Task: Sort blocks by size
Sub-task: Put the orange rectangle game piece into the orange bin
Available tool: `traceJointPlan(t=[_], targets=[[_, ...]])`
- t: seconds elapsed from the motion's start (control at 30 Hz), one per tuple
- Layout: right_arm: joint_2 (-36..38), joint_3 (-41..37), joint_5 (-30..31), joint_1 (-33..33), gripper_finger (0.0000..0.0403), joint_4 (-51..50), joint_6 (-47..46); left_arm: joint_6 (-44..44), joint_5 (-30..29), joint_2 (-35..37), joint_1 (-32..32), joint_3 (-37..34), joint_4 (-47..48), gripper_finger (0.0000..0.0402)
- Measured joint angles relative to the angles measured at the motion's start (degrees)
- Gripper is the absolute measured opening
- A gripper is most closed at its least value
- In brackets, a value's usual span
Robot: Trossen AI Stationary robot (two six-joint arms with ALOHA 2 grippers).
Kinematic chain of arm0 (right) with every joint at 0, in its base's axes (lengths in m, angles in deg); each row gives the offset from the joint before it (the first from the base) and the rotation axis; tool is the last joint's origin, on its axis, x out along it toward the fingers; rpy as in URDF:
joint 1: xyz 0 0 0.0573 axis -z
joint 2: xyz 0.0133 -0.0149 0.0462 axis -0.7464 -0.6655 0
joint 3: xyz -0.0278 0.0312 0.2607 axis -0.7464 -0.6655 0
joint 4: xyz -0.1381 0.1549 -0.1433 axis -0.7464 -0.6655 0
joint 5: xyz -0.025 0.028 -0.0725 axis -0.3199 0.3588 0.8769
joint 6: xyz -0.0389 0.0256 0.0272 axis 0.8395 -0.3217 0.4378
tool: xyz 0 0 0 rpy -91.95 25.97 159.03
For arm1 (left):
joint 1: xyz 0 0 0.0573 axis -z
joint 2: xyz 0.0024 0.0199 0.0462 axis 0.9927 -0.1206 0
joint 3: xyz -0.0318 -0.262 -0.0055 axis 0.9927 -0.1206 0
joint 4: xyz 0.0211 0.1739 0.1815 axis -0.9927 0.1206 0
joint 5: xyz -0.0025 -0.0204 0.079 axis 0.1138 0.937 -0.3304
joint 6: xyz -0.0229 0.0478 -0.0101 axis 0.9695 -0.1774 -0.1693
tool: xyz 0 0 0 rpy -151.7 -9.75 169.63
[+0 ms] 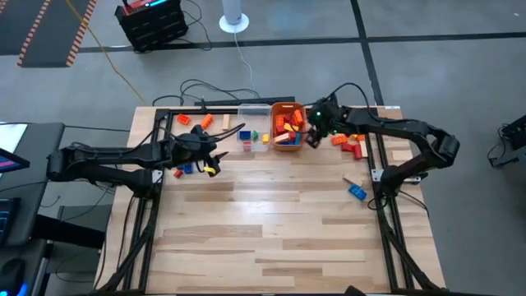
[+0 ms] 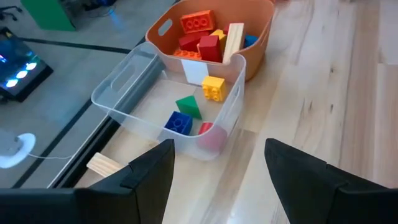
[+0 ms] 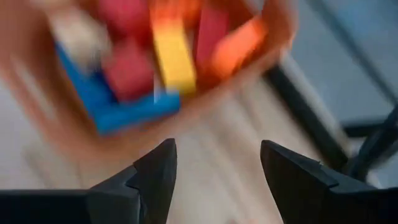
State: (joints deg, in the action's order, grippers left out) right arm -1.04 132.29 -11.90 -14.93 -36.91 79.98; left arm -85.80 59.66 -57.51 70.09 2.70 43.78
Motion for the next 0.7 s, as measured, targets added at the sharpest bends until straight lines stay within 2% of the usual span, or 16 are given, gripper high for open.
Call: traceJointPlan(t=[0.1, 0.23, 0.47, 0.6, 0.7], targets=[[-2.2, 0.0, -2.3, 2.0, 0.0259, -6.7, 0.4, 0.0, 0.8, 0.0, 0.0, 0.0, -0.5, 0.0243], [-5.6, 0.0, -2.2, 4.4, 0.0259, -12.1, 3.4, 0.1, 2.2, 0.0, 0.0, 0.0, -0.6, 0.0243], [-10.0, 0.0, -0.5, 5.8, 0.0260, -17.9, 14.7, -2.0, 2.2, 0.0, 0.0, 0.0, -1.0, 0.0243], [-11.6, 0.0, 5.0, 5.5, 0.0260, -17.8, 24.6, -2.5, 2.2, 0.0, 0.0, 0.0, -1.4, 0.0243], [-12.0, 0.0, 9.5, 4.8, 0.0260, -18.1, 28.6, -2.5, 2.2, 0.0, 0.0, 0.0, -1.3, 0.0243]])
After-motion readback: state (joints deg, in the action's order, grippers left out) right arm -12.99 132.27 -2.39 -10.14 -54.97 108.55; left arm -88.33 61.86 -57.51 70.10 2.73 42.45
